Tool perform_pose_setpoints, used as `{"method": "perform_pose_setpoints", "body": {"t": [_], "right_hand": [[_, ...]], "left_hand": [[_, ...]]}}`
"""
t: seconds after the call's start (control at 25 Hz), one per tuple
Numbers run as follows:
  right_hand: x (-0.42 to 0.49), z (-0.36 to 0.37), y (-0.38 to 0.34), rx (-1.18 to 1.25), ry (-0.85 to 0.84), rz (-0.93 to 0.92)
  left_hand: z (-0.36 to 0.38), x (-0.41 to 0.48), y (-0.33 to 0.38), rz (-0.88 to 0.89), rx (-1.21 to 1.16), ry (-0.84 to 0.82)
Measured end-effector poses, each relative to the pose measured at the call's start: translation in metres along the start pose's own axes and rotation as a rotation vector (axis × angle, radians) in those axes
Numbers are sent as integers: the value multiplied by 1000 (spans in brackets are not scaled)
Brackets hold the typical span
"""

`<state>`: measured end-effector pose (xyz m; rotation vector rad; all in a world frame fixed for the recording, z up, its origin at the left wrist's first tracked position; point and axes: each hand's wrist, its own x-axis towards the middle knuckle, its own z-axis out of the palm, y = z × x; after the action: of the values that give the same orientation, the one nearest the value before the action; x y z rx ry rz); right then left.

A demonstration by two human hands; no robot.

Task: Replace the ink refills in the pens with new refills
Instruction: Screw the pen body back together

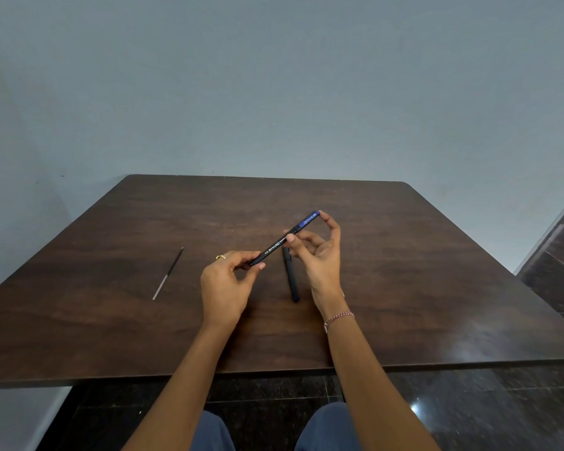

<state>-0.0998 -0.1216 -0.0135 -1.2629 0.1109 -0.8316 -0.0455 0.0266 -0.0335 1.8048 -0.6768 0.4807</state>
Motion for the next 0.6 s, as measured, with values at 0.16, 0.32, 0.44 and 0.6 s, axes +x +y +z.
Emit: {"method": "perform_pose_setpoints", "body": {"t": [0.16, 0.32, 0.44, 0.6], "right_hand": [[-2, 2, 0, -77, -54, -6], [-1, 1, 2, -101, -58, -7], [1, 0, 3, -55, -45, 15], [4, -2, 1, 8, 19, 33]], "left_hand": [[0, 0, 2, 4, -3, -14], [-1, -1, 4, 4, -20, -28], [0, -1, 7, -1, -47, -53], [1, -1, 8, -28, -95, -64]]}}
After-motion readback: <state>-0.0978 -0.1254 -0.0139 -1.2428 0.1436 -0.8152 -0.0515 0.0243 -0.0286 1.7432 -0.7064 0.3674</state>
